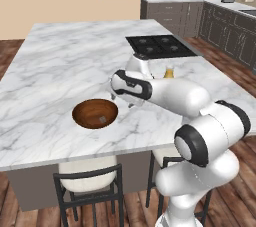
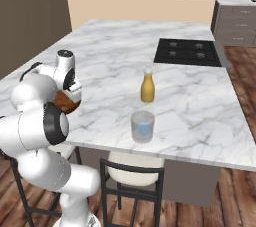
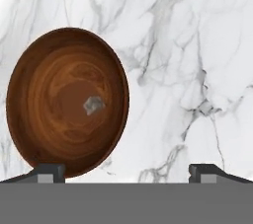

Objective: There are two ice cubes in the ice bowl. Place both ice cubes in the glass cup.

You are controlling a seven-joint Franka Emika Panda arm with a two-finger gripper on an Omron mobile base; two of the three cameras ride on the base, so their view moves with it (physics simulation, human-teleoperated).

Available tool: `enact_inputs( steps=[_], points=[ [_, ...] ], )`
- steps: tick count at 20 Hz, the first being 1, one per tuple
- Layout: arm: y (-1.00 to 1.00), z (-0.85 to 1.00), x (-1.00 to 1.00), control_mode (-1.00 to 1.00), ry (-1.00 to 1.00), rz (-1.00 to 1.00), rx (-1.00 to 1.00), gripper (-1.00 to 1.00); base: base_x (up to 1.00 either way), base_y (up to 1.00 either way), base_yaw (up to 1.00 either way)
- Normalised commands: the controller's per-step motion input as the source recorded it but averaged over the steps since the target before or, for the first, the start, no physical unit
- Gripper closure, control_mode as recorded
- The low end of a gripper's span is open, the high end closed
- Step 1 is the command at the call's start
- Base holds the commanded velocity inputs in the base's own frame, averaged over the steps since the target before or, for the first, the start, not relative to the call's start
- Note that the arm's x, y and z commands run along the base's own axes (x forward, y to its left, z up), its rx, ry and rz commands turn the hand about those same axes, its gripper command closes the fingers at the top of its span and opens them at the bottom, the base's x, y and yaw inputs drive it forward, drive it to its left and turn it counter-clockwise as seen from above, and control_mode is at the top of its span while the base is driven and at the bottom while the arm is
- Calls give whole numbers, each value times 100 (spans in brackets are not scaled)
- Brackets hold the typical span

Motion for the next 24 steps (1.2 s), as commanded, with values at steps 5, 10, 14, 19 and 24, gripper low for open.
enact_inputs(
  steps=[5, 10, 14, 19, 24],
  points=[
    [25, -39, 33, -100, 6, 35, -20, -100, 0, 0, 0],
    [37, -12, 44, -100, 4, 33, -19, -100, 0, 0, 0],
    [8, 0, 6, -100, 0, 9, -3, -100, 0, 0, 0],
    [5, -16, 4, -100, -2, 11, -1, -100, 0, 0, 0],
    [21, -35, 4, -100, 0, 21, -2, -100, 0, 0, 0]
  ],
)
